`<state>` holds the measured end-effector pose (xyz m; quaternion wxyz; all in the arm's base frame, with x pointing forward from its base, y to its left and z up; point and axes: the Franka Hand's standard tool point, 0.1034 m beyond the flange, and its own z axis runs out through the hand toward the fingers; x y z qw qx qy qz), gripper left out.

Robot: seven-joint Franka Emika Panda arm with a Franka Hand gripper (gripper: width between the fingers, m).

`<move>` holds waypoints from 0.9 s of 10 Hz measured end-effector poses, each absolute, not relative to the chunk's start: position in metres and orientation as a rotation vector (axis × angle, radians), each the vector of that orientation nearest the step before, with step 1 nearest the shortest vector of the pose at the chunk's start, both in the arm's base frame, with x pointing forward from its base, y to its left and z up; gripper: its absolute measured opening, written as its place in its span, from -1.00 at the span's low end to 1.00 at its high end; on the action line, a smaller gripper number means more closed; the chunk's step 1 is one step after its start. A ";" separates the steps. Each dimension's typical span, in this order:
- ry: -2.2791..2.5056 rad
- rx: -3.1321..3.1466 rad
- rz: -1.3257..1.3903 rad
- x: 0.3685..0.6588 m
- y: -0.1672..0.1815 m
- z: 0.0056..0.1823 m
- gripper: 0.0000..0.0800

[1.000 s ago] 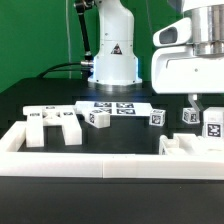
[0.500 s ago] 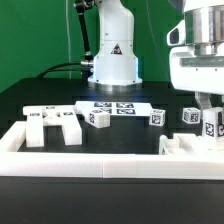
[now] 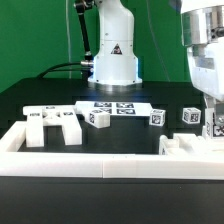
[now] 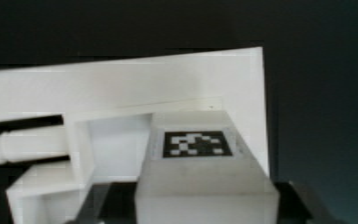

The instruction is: Assemble chair

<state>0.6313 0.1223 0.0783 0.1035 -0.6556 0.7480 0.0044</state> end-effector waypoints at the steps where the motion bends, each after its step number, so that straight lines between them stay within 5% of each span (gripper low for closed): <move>1: 2.265 -1.857 0.029 0.631 0.123 0.078 -0.27; 6: 2.500 -1.508 0.090 0.633 0.125 0.077 -0.27; 7: 2.478 -1.543 0.086 0.632 0.126 0.077 0.37; 9: 2.387 -1.685 0.071 0.631 0.127 0.077 0.56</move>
Offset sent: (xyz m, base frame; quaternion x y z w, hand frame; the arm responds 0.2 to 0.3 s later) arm 0.0026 0.0043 -0.0072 -0.0141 -0.0010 0.1498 0.9886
